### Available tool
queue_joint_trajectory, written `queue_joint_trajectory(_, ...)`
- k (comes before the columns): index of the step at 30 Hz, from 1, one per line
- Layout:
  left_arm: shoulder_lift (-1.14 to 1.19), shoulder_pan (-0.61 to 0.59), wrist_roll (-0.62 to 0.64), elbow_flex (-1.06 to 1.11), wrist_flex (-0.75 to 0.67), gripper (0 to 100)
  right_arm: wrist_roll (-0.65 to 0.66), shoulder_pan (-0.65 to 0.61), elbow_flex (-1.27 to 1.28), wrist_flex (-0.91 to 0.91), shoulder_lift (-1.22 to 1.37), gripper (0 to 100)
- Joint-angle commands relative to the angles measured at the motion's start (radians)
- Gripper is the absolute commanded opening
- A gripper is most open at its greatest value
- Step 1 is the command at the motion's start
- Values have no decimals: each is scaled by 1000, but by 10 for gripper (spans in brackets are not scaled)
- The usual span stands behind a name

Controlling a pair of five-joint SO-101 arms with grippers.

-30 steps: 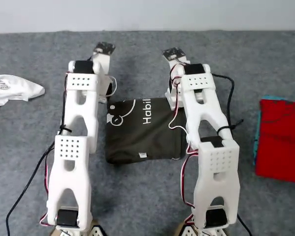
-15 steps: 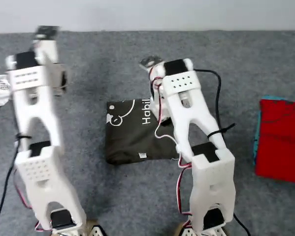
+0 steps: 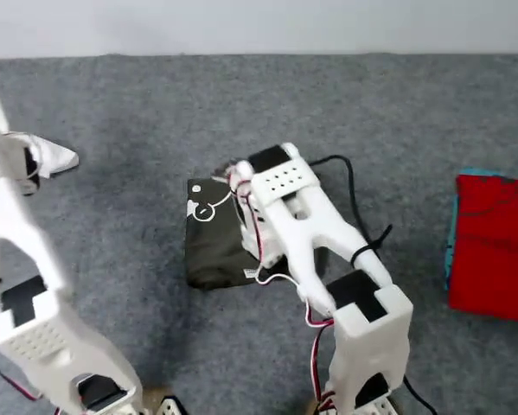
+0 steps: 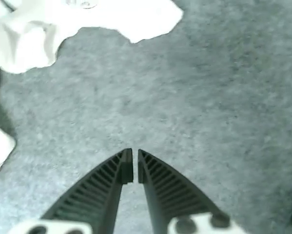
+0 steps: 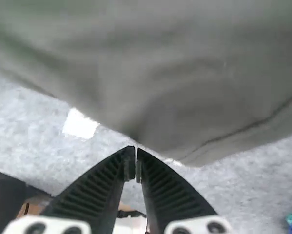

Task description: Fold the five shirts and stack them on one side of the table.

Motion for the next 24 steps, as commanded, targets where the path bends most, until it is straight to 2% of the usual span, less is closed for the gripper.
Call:
queue_joint_trajectory(1, -77, -17, -11, -8, 26, 29, 69, 74, 124, -127, -67, 9)
queue_joint_trajectory(5, -78, -18, -11, -8, 26, 29, 141, 147, 219, -226, -71, 9)
queue_joint_trajectory(8, -78, -18, -11, -12, 26, 29, 137, 151, 173, -173, -91, 9)
queue_joint_trajectory(15, -78, -18, -11, -13, 26, 29, 83, 1, -114, 13, -199, 9)
queue_joint_trajectory(19, -78, -21, -11, -13, 26, 29, 60, -124, -196, -4, -203, 9)
queue_joint_trajectory(24, -106, -80, -11, -15, 26, 29, 55, -236, -193, -81, -117, 9)
